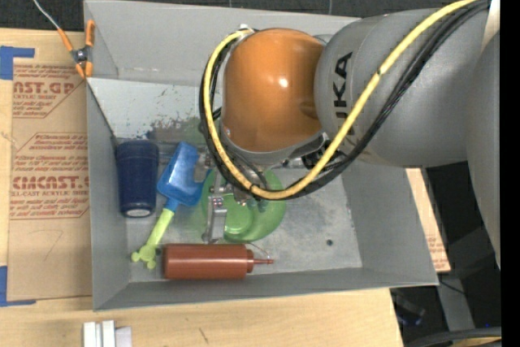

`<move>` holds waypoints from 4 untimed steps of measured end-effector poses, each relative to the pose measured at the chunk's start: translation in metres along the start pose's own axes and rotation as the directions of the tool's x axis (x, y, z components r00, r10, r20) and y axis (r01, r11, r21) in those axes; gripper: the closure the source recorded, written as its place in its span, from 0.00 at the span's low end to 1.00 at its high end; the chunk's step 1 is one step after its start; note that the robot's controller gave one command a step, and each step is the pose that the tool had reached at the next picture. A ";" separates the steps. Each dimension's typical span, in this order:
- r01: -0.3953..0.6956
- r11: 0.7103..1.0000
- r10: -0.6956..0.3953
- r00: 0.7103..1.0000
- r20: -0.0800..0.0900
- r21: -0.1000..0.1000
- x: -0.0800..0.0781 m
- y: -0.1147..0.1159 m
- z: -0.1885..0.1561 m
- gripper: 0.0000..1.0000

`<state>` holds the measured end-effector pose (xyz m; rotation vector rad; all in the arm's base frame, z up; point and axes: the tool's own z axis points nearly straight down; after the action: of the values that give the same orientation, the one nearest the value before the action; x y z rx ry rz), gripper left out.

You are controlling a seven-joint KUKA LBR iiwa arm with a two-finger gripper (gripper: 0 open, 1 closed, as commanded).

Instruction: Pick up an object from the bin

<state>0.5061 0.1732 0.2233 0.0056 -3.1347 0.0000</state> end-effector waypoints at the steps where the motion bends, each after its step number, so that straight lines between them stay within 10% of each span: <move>1: -0.003 1.000 0.003 1.000 0.008 -0.001 -0.002 -0.001 -0.005 0.00; 3: 0.204 0.979 -0.204 0.979 0.003 -0.001 0.012 -0.012 0.132 0.00; 4: 0.198 0.980 -0.198 0.980 0.013 -0.003 0.006 -0.049 0.135 0.00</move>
Offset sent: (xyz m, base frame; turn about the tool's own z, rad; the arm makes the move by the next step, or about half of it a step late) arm 0.0024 -0.0139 -0.1268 -0.3028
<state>0.4990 0.1246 0.0885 0.3180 -3.1315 -0.0077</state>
